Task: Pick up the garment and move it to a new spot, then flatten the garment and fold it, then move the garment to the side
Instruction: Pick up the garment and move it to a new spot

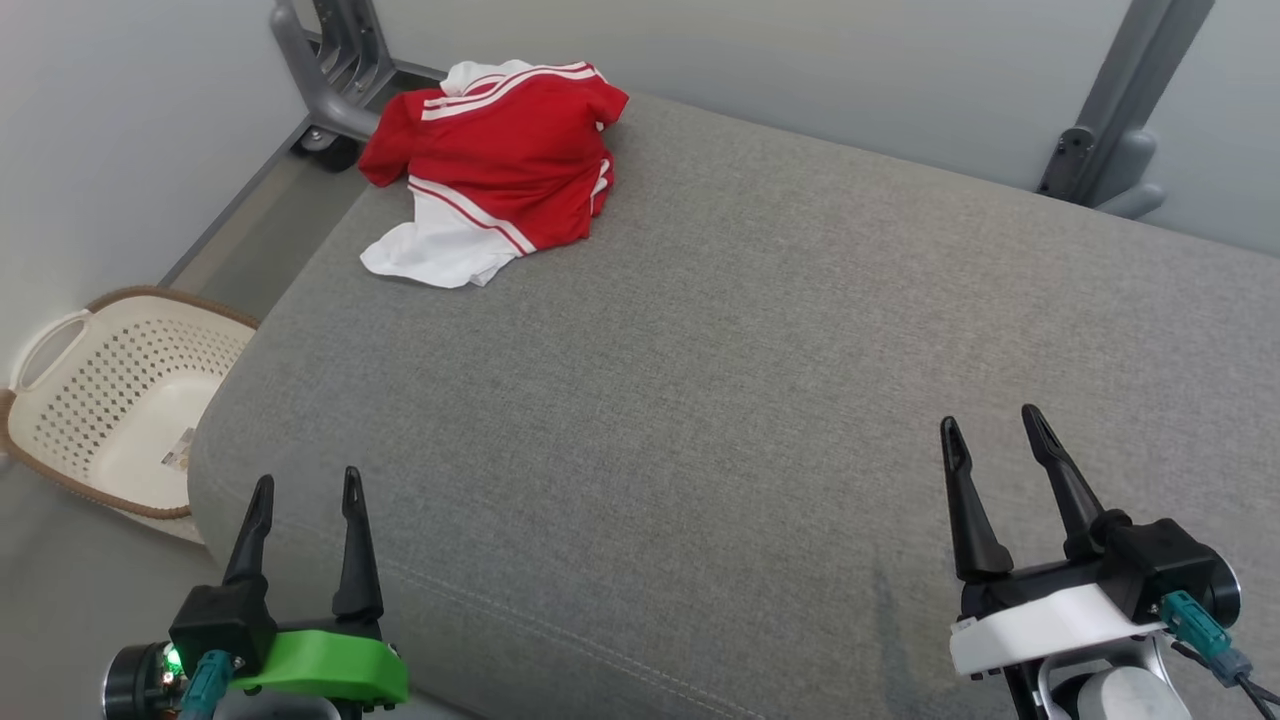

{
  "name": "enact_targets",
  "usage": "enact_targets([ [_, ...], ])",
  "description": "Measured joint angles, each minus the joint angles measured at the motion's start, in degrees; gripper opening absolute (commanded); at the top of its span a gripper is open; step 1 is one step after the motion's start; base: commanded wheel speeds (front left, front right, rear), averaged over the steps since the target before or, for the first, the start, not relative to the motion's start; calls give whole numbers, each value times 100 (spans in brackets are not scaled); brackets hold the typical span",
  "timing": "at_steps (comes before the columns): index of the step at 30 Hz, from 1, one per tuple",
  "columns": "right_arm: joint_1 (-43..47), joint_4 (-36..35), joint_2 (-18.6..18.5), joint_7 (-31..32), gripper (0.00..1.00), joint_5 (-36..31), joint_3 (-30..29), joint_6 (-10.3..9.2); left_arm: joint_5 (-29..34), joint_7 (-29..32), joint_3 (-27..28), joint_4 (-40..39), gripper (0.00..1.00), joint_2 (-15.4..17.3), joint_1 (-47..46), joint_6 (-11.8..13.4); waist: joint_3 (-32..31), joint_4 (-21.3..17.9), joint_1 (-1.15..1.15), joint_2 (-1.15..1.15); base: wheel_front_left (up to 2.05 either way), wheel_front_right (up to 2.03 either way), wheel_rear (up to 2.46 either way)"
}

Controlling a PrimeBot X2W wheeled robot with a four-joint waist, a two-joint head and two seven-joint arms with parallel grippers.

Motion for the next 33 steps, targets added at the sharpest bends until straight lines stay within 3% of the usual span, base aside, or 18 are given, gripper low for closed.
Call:
enact_targets([
  [9, -171, -92, 1, 0, 100, -144, -63, 0, -143, 0, 135, -178, 100, 1, -151, 8, 388, 82, 0, 0, 0, 0, 0],
  [19, -597, -265, 1, 0, 100, -513, -153, 0, -21, 0, 415, -65, 100, 324, -1545, -260, 1030, -123, 0, 0, 0, 0, 0],
  [25, -959, -393, 1, 0, 100, -665, -124, 0, 57, 49, 348, 714, 100, 828, -2636, -443, 1476, -388, 0, 0, 0, 0, 0],
  [30, -1121, -437, -2, 0, 100, -700, -113, 0, -268, 189, 382, 1497, 100, 1034, -3512, -539, 1797, -729, 0, 0, 0, 0, 0],
  [33, -1179, -482, -3, 0, 100, -737, -145, 0, -383, 327, 379, 2205, 100, 1383, -4025, -586, 2024, -1026, 0, 0, 0, 0, 0],
])
